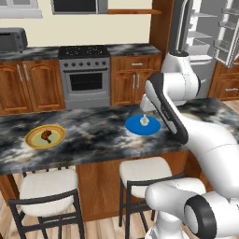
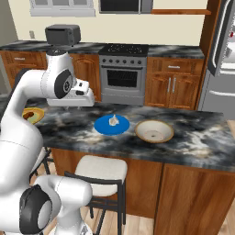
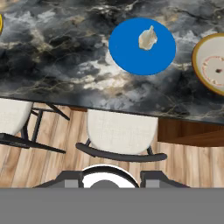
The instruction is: Pick the chicken drumstick and garlic from their plates and place them in the bowl. Then put the bowl in the fridge.
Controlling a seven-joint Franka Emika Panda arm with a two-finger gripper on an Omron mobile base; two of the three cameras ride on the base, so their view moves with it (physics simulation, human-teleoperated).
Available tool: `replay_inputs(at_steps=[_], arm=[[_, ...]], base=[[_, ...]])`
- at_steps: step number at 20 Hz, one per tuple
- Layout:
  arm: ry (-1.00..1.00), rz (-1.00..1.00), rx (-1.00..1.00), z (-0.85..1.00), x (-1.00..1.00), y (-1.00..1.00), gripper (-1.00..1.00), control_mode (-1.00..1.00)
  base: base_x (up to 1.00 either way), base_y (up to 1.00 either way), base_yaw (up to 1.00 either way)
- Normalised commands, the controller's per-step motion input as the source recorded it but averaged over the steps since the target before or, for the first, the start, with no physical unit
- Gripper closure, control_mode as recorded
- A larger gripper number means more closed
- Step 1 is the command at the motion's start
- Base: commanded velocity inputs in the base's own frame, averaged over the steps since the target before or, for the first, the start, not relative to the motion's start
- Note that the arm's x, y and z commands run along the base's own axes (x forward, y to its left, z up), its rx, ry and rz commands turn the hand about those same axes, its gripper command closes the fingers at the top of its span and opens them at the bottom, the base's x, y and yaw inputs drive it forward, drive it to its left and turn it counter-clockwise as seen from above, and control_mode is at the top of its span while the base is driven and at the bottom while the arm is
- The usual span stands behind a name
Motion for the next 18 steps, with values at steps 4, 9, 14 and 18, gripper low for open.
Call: replay_inputs(at_steps=[4,9,14,18], arm=[[0.0,0.0,0.0,0.0,0.0,0.0,-1.0,-1.0],[-0.01,0.0,0.02,-0.13,-0.01,-0.13,-1.0,-1.0],[-0.01,0.14,0.0,-0.26,0.14,-0.29,-1.0,-1.0],[0.08,0.1,0.0,-0.36,0.48,-0.24,-1.0,-1.0]], base=[[0.0,0.0,0.0],[0.0,0.0,0.0],[0.0,0.0,0.0],[0.0,0.0,0.0]])
